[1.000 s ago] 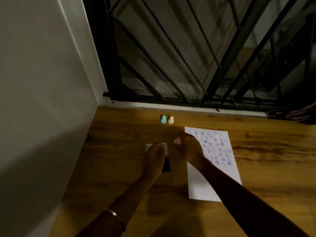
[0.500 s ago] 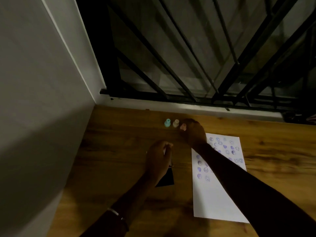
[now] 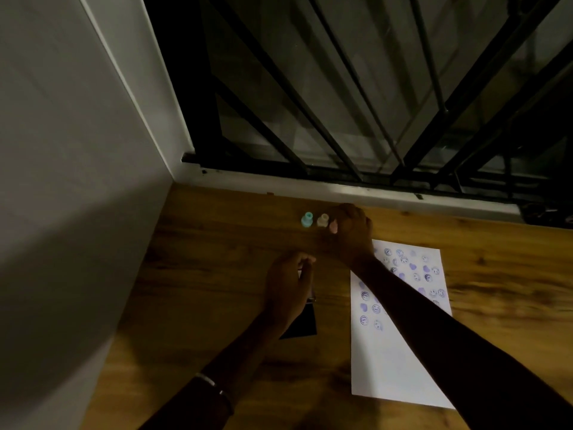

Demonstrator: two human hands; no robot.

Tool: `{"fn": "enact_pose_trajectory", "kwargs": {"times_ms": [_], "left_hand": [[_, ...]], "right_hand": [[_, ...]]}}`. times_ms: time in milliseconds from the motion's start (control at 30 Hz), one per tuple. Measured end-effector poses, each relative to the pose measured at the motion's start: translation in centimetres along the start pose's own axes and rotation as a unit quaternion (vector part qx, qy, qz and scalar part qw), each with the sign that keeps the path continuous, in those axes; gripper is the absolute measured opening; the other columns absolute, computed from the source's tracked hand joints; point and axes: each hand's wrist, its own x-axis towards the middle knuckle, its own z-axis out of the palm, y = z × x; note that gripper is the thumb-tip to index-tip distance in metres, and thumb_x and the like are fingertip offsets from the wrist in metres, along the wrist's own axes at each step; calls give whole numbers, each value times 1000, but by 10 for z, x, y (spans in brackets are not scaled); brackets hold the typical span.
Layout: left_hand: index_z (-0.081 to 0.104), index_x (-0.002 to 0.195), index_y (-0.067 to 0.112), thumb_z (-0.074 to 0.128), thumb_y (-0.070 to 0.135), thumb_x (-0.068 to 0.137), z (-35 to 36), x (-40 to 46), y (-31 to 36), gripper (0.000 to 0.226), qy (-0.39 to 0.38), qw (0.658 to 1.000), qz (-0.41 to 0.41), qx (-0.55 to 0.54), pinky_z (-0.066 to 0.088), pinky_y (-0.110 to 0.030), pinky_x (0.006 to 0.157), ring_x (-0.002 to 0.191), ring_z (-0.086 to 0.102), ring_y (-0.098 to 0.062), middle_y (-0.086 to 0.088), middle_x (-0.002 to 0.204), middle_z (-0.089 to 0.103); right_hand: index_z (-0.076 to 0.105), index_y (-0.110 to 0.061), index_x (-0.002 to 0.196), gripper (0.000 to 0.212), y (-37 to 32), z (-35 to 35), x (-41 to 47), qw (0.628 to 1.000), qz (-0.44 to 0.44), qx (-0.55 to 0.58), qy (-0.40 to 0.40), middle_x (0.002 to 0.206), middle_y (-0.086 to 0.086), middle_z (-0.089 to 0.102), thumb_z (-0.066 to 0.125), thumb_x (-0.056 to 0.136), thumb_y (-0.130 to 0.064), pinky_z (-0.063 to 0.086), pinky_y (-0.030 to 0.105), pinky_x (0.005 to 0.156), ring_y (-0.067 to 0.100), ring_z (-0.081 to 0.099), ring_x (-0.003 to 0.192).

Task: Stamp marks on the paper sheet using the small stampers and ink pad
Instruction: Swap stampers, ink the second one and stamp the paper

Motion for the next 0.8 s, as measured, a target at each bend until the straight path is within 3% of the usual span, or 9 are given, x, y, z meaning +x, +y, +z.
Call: {"fn": "enact_pose_trajectory", "kwargs": {"times_ms": [167, 300, 433, 500, 600, 800], "left_hand": [[65, 105, 22, 51, 25, 98, -4, -2, 1, 16, 2, 1000, 4, 6, 41, -2, 66, 84, 53, 10, 8, 103, 67], [65, 104, 20, 51, 25, 97, -9, -8, 2, 16, 12, 1000, 20, 8, 41, 1, 69, 87, 54, 8, 8, 102, 68], [65, 111, 16, 57, 23, 94, -15, -18, 4, 20, 20, 999, 44, -10, 50, -14, 83, 97, 60, -2, 3, 109, 68], [64, 115, 18, 61, 29, 92, -18, -26, 6, 26, 15, 997, 72, -6, 51, -23, 87, 103, 60, -6, 4, 113, 68], [63, 115, 22, 64, 38, 88, -24, -41, 9, 31, 18, 993, 116, 18, 48, -18, 83, 98, 57, 1, 9, 112, 68], [65, 113, 21, 53, 31, 96, -34, -82, -1, 23, -34, 993, 107, 25, 51, -22, 78, 97, 66, -15, -1, 108, 71]], "right_hand": [[66, -10, 102, 25, -2, -2, -2, 1000, 2, -2, 14, 125, 12, 57, 63, 88, -30, 30, 50, 106, 32, 44, 123], [63, -10, 107, 33, -1, -7, -19, 998, -4, -2, 61, 122, 12, 57, 69, 83, -32, 31, 48, 102, 32, 46, 119], [64, -14, 108, 34, -11, -13, -50, 996, -7, 30, 84, 117, 8, 61, 66, 84, -38, 39, 43, 94, 28, 52, 109], [67, -20, 100, 24, -21, -17, -73, 993, -34, 66, 94, 104, 3, 68, 63, 87, -39, 49, 43, 84, 20, 61, 93], [66, -25, 86, 16, -36, -18, -111, 982, -68, 154, 91, 78, -9, 67, 56, 92, -37, 54, 39, 64, 3, 61, 69], [63, -26, 94, 15, -53, -6, -169, 981, -59, 175, 59, 87, -9, 68, 52, 92, -36, 53, 31, 72, 4, 62, 80]]}}
